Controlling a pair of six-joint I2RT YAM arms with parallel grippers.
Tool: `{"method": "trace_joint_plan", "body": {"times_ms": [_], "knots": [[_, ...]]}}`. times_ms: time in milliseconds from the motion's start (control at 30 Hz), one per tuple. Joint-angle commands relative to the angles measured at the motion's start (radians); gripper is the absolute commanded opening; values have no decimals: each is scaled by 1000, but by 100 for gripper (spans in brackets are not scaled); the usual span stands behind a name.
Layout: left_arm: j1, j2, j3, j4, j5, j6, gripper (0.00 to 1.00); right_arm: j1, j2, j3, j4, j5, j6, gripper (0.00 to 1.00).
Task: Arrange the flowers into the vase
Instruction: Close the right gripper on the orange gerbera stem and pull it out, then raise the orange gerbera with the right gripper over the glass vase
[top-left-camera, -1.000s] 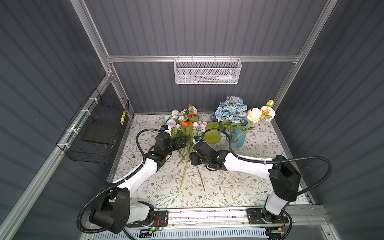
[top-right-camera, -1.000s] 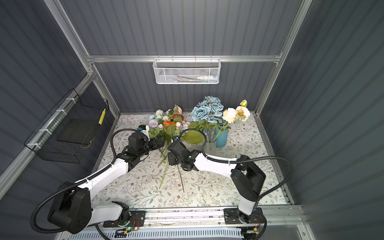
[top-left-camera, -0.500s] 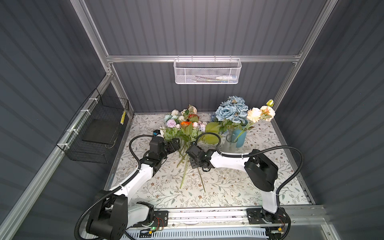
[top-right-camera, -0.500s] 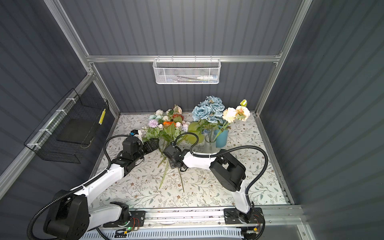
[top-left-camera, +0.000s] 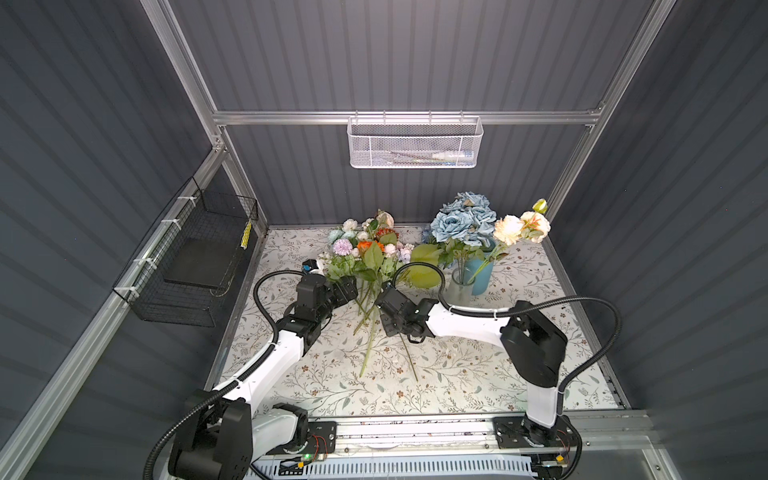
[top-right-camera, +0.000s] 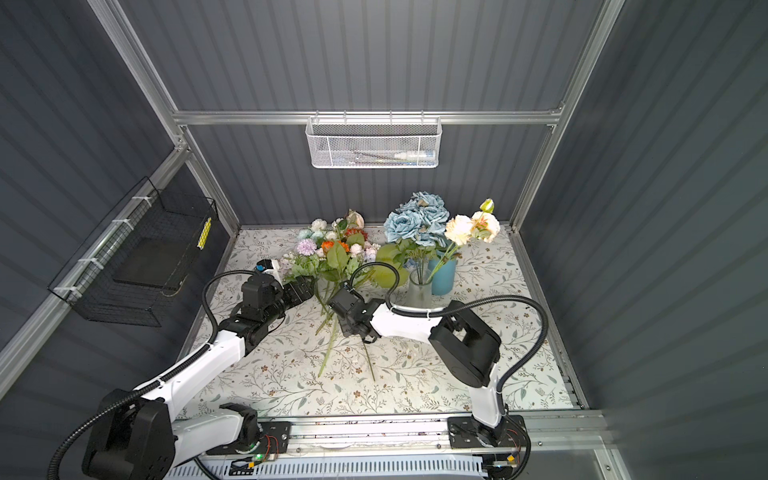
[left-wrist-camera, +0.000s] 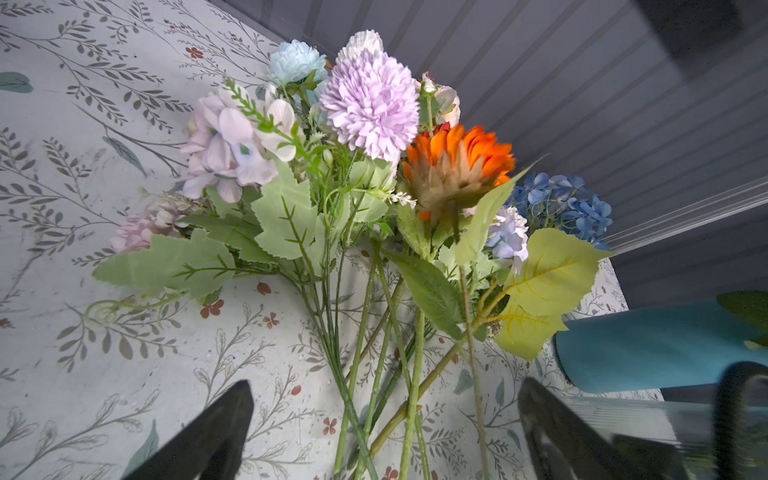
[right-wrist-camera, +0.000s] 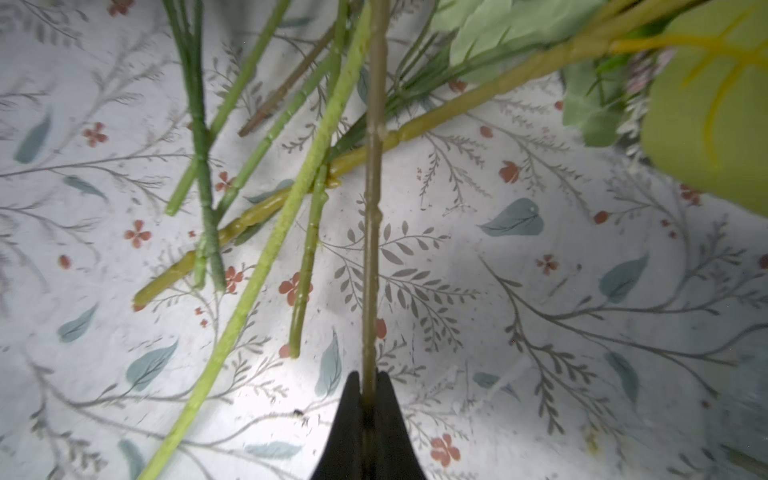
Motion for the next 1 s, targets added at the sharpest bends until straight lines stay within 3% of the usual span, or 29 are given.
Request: {"method": "trace_joint_plan", "body": {"times_ms": [0, 233, 367, 500, 567, 800, 967], "knots": [[10, -22, -16, -22, -45, -35, 99, 7, -135, -33, 67, -54, -102, 0], [11, 1, -28, 21, -40, -90, 99, 8, -391, -123, 152, -152, -241, 0], [10, 44, -28, 86, 43, -97, 99, 9, -559, -209, 255, -191, -329, 0], [8, 99, -16, 220, 238, -58, 99, 8, -713, -306, 364, -123, -400, 0], [5, 122, 3, 231, 283, -48, 99, 7, -785, -342, 398, -76, -434, 0], [-78, 168, 56, 176, 259, 30, 99, -7, -949, -399, 401, 94, -547, 0], [-169, 215, 96, 142, 205, 75, 99, -71, -1056, -446, 404, 131, -554, 0]]}}
